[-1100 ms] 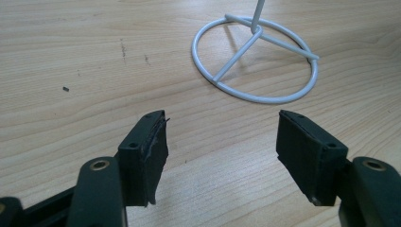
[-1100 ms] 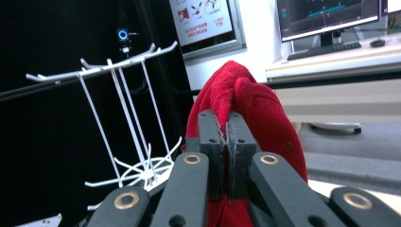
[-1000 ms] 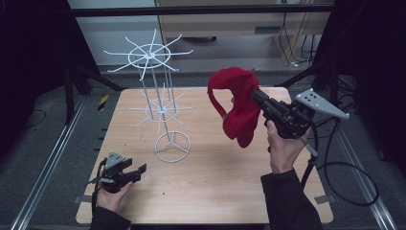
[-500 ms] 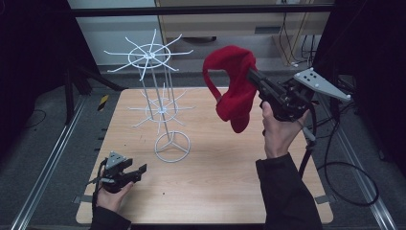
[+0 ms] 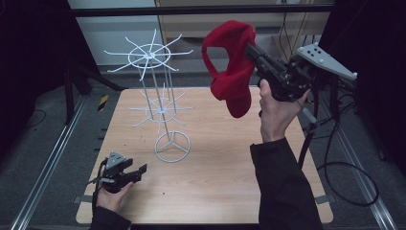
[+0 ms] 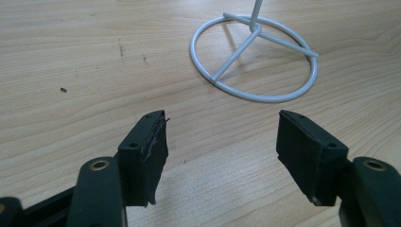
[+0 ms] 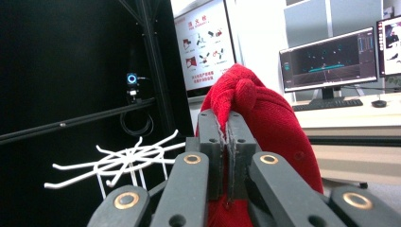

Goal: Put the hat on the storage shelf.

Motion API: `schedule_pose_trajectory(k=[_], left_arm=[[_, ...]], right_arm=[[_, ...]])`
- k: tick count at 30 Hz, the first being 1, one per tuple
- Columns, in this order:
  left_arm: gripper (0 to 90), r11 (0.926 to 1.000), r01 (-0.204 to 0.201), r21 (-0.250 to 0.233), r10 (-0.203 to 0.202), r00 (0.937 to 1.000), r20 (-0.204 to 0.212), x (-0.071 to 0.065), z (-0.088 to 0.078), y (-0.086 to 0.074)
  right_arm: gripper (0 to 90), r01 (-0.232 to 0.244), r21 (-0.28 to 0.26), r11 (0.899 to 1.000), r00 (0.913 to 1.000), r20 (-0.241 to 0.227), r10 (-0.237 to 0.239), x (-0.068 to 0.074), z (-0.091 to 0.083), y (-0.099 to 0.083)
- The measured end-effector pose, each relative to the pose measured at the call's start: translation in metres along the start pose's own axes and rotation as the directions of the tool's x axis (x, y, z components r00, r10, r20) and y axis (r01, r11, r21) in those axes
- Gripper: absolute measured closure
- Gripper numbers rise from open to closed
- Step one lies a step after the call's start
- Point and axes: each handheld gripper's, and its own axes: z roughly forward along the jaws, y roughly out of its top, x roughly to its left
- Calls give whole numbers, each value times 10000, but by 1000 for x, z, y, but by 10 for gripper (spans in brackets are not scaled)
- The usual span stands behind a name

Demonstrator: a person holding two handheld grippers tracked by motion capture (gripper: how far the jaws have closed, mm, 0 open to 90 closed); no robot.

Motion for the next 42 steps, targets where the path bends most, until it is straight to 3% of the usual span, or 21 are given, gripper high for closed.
schedule_pose_trajectory(k=[10, 16, 21, 26, 31, 42], left_arm=[[340, 10000, -34, -10, 34, 10000, 44, -1, -1, 0], [340, 10000, -23, -1, 23, 10000, 47, 0, -1, 0], [340, 10000, -19, -25, 19, 10000, 52, 0, -1, 0], [340, 10000, -15, -29, 15, 10000, 44, 1, -2, 0], [340, 10000, -61, 2, 61, 10000, 38, 0, -1, 0], [340, 10000, -57, -10, 57, 10000, 39, -1, -1, 0]], right_arm=[[877, -28, -373, 9993, 9997, -246, 19, 10, 19, 19], [877, -274, -276, 9992, 9977, -623, 256, 17, 35, 20], [876, -396, 80, 9992, 9974, -605, 400, 16, 49, 9], [874, -566, 827, 9950, 9981, -204, 585, 4, 60, -14], [873, -630, 1183, 9910, 9979, -60, 641, -3, 61, -29], [866, -730, 2450, 9668, 9973, 245, 691, -18, 64, -63]])
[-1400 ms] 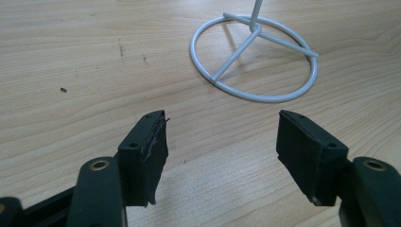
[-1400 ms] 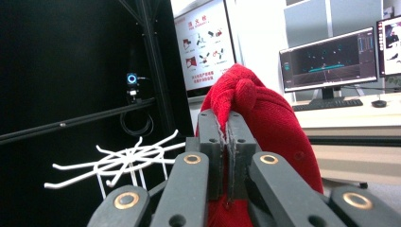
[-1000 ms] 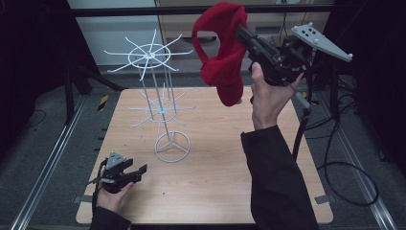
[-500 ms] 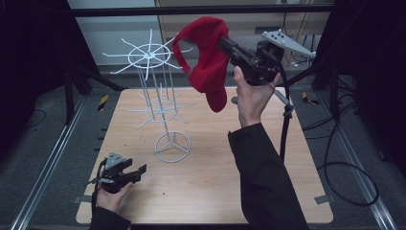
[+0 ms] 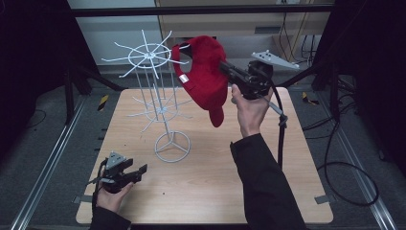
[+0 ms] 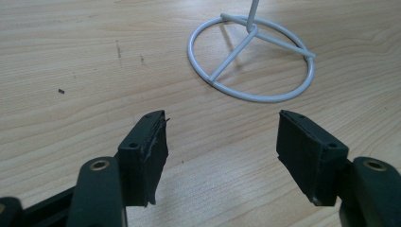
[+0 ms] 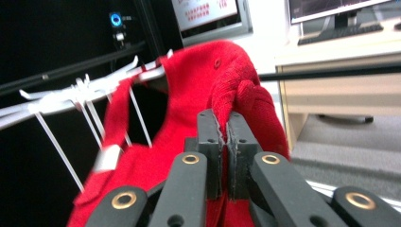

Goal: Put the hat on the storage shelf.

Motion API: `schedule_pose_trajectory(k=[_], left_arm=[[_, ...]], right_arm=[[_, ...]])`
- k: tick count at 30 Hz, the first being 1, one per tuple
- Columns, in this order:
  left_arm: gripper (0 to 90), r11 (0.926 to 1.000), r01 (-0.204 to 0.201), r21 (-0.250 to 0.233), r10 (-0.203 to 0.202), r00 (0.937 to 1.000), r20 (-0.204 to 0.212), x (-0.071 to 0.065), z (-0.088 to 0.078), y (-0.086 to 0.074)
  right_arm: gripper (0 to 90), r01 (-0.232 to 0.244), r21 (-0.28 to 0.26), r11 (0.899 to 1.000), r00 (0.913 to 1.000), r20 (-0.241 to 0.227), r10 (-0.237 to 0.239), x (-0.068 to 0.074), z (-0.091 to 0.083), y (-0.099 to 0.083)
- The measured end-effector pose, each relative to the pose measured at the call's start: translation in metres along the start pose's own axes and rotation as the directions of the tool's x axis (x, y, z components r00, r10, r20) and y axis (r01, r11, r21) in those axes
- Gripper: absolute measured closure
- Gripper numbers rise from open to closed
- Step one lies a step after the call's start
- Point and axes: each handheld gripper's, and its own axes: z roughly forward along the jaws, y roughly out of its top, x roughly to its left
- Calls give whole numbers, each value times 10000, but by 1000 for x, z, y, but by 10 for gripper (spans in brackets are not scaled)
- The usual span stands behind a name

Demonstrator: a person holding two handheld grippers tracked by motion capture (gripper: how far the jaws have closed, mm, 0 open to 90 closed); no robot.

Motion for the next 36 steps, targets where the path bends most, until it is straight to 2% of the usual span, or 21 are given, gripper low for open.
schedule_pose_trajectory(k=[7, 14, 17, 18, 19, 22, 26, 30, 35, 36], left_arm=[[339, 10000, -23, 37, 22, 10000, 8, 0, 1, 0], [339, 10000, -49, 68, 49, 10000, 2, -1, 2, 0], [339, 10000, -64, 76, 64, 10000, -4, -1, 2, 0], [339, 10000, -64, 72, 64, 10000, -2, -1, 2, 0], [339, 9999, -88, 89, 88, 10000, -14, -2, 2, 0], [339, 9999, -83, 72, 84, 10000, -18, -2, 2, 0], [338, 9999, -81, 84, 81, 10000, -31, -2, 2, 0], [337, 10000, -48, 54, 48, 10000, -36, -2, 2, 0], [336, 10000, -19, 70, 19, 10000, -5, -1, 3, 0], [335, 10000, -21, 69, 21, 10000, -12, -1, 3, 0]], right_arm=[[848, -105, 678, 9976, 9998, -166, 117, -9, 4, -21], [808, -95, 922, 9957, 9994, -308, 124, -13, -4, -36], [758, 200, 973, 9951, 9993, -348, -167, -12, -11, -41], [708, 351, 844, 9958, 9988, -358, -322, -11, -15, -43], [708, 351, 844, 9958, 9988, -358, -322, -11, -15, -43], [582, 742, 341, 9967, 9969, -277, -733, -12, -28, -46], [477, 1258, 253, 9917, 9920, -77, -1257, -15, -44, -54], [411, 1711, 634, 9832, 9843, 321, -1733, -25, -62, -73], [320, 1577, 1025, 9822, 9836, 719, -1654, -45, -80, -106], [296, 1527, 1183, 9812, 9825, 885, -1636, -53, -86, -121]])
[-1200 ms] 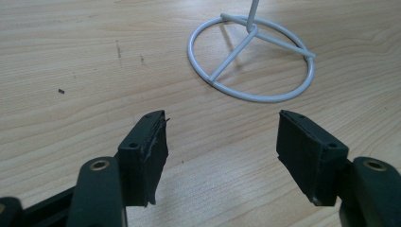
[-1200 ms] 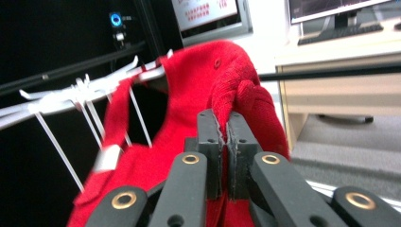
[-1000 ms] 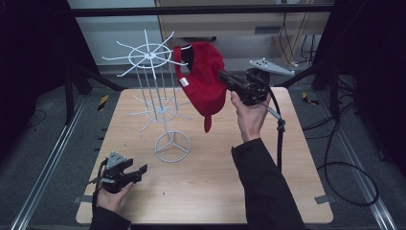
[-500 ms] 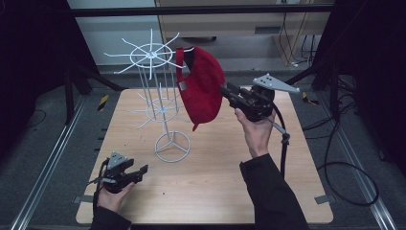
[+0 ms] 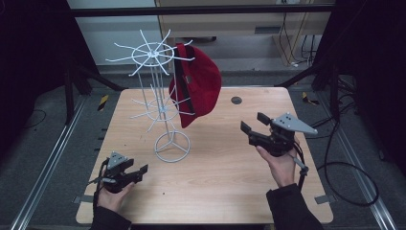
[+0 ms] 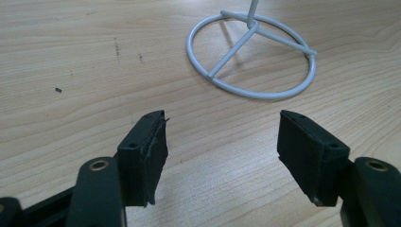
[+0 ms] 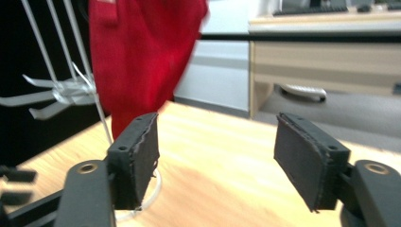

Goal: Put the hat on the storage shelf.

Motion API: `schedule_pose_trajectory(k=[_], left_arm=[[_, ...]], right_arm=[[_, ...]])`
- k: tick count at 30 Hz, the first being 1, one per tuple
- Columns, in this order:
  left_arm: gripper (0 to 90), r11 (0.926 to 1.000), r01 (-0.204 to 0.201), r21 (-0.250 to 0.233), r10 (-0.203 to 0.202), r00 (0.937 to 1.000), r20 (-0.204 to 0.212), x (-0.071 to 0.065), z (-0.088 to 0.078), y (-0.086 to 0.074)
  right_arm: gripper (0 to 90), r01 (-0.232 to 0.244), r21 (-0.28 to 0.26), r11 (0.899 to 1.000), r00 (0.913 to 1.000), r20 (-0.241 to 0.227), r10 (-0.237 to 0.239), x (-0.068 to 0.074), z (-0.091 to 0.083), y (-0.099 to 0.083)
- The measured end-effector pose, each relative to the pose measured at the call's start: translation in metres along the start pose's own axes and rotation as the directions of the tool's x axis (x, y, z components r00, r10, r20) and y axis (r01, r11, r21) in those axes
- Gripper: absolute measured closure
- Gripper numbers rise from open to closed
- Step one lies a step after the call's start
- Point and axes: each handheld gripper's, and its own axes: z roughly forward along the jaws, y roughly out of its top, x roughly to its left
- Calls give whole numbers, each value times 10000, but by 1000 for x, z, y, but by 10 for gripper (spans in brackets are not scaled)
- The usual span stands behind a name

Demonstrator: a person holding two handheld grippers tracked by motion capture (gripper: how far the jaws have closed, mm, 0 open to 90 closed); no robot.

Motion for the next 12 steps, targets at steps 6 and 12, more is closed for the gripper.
schedule_pose_trajectory(k=[6, 12], left_arm=[[324, 10000, -32, 6, 32, 10000, -34, 1, 0, 0], [300, 10000, -85, -10, 84, 9999, -111, 3, 0, 0]], right_arm=[[232, 3, 592, 9982, 9992, 396, -26, -10, -5, -42], [200, 49, 1465, 9892, 9969, 768, -164, -22, -10, -91]])
